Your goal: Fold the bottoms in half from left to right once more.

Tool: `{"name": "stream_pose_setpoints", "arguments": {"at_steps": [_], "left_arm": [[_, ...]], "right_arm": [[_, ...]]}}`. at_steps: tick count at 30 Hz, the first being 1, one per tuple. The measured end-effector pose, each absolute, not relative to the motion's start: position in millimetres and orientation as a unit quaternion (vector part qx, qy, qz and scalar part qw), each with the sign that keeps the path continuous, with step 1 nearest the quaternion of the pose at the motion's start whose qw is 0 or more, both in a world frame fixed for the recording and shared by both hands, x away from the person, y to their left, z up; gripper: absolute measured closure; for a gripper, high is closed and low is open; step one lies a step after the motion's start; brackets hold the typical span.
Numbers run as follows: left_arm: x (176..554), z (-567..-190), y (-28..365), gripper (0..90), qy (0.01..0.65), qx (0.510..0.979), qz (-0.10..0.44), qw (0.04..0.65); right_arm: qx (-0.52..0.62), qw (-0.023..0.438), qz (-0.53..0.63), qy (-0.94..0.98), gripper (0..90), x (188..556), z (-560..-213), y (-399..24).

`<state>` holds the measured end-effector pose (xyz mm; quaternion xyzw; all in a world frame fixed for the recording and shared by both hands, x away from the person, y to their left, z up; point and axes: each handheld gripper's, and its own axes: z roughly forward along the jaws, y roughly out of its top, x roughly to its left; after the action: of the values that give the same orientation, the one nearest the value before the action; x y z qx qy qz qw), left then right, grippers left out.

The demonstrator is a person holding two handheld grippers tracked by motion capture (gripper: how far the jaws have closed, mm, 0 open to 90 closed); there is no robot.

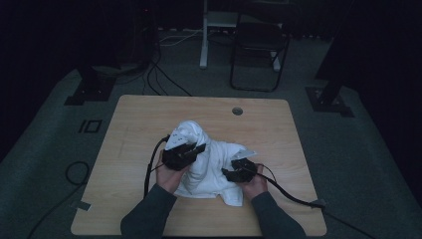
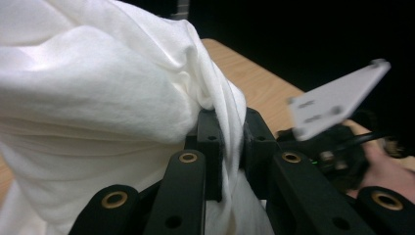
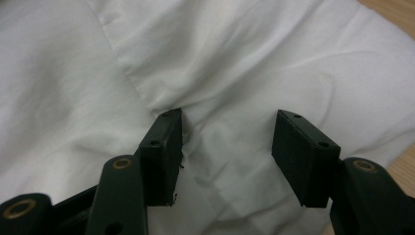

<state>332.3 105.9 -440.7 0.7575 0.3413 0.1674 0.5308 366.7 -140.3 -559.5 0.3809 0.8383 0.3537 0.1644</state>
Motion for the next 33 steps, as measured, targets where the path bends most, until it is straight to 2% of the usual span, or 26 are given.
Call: {"name": "stream_pose_setpoints", "arguments": {"at_steps": [5,9,20,26,33], "left_arm": [[336.4,-453.0,89.1,81.9,0.33,0.767,0.151,0.53],[341.3,-471.6,80.4,81.9,0.335,0.765,0.121,0.536],[338.7,-507.6,48.7,81.6,0.325,0.794,0.097,0.505],[337.3,-525.7,33.9,81.5,0.328,0.803,0.085,0.49],[339.7,-537.0,24.7,81.5,0.335,0.808,0.084,0.477]], "right_arm": [[0.375,0.163,0.367,0.836,44.1,366.6,-561.6,-133.1],[0.367,0.143,0.365,0.844,41.5,368.2,-558.3,-140.4],[0.4,0.17,0.393,0.81,39.3,361.2,-540.6,-195.4],[0.391,0.186,0.428,0.794,38.5,351.8,-520.7,-206.0],[0.343,0.176,0.472,0.793,32.8,338.0,-500.5,-201.9]]}}
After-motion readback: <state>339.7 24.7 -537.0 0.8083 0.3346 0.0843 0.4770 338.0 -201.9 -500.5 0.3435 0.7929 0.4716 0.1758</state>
